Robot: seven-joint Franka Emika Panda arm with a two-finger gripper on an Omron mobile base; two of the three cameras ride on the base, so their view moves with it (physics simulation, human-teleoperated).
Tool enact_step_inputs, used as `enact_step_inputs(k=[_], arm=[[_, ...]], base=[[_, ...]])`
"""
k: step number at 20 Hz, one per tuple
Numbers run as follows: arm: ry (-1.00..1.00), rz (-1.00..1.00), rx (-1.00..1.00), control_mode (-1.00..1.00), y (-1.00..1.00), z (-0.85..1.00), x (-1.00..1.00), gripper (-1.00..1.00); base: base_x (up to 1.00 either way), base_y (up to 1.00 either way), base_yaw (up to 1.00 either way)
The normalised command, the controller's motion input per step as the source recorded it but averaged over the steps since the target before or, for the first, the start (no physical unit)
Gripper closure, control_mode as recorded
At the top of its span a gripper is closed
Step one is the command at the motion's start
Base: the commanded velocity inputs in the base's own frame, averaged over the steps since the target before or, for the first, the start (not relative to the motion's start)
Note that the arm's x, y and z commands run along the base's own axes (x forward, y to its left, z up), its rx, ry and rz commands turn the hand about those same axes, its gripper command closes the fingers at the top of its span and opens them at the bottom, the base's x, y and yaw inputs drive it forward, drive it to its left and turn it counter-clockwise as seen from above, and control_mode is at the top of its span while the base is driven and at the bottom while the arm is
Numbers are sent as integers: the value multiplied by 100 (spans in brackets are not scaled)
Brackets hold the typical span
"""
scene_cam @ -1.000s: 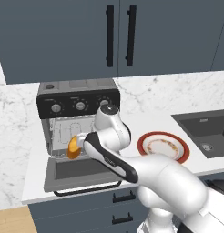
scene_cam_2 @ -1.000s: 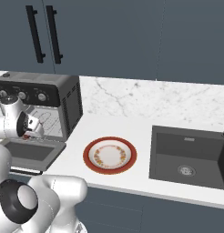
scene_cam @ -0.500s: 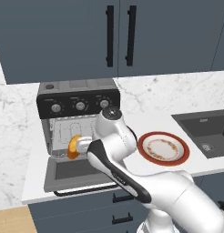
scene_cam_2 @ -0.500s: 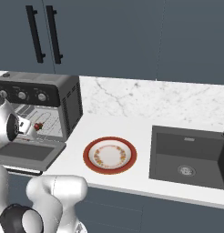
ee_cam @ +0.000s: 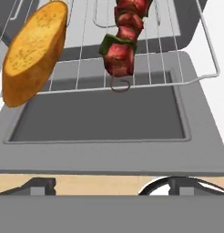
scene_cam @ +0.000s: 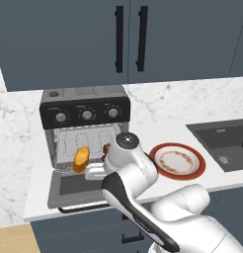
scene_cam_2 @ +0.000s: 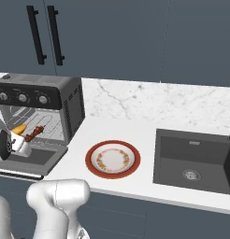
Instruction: Pick up the kebab skewer and baguette bread, and place them inside the toaster oven. Close the toaster oven door and start by setting the timer.
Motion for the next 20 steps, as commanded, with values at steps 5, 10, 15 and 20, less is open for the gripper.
enact_step_inputs(k=[5,10,15,20], arm=[[1,-6,3,-100,18,-9,27,-100],[0,-5,2,-100,46,-16,6,-100],[0,-2,1,-100,27,-13,21,-100],[0,0,0,-100,1,-15,24,-100]], base=[[0,0,0],[0,0,0],[0,0,0],[0,0,0]])
